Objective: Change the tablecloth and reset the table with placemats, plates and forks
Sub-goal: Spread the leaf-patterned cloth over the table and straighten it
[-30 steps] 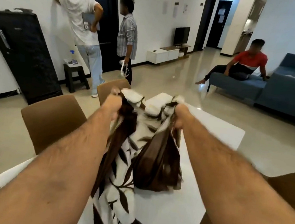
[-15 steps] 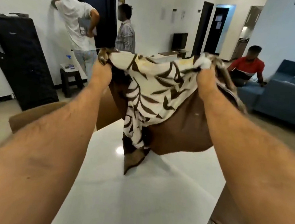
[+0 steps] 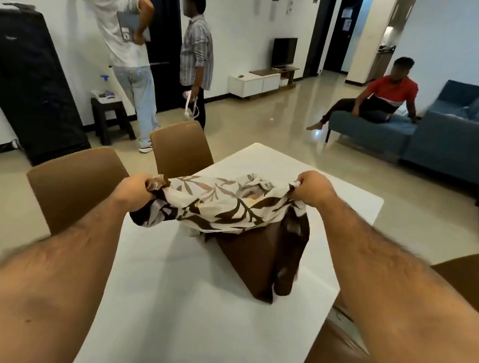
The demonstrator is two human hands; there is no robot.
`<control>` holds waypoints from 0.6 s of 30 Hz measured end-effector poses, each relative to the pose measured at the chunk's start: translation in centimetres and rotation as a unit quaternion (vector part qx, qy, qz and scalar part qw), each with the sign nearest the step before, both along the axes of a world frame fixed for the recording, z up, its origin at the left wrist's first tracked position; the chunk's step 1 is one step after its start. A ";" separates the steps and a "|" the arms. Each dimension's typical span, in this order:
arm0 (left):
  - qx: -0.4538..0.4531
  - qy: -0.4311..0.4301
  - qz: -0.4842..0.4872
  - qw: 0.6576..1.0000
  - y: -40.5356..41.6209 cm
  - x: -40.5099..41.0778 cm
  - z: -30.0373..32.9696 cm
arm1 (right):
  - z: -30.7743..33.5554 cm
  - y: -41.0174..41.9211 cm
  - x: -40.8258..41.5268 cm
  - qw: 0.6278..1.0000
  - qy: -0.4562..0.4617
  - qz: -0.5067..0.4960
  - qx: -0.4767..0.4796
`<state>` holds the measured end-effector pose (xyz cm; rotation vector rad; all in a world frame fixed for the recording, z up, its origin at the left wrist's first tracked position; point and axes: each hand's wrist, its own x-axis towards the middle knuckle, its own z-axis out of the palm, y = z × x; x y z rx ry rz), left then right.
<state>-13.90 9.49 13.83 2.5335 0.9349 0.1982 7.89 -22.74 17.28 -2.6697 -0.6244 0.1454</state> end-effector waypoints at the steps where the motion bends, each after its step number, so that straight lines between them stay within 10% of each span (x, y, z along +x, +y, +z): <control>1: 0.005 0.010 -0.011 1.000 0.0 -1.0 -0.2 | 0.1 -0.3 -0.8 1.000 -0.007 0.014 -0.021; 11: 0.061 0.161 -0.073 0.982 -2.1 -10.3 -5.3 | -4.4 -2.5 -9.8 0.976 0.096 0.108 -0.164; 18: 0.039 0.092 -0.016 0.995 -3.6 -14.8 -8.1 | -7.8 -3.5 -14.1 0.962 0.203 0.175 -0.049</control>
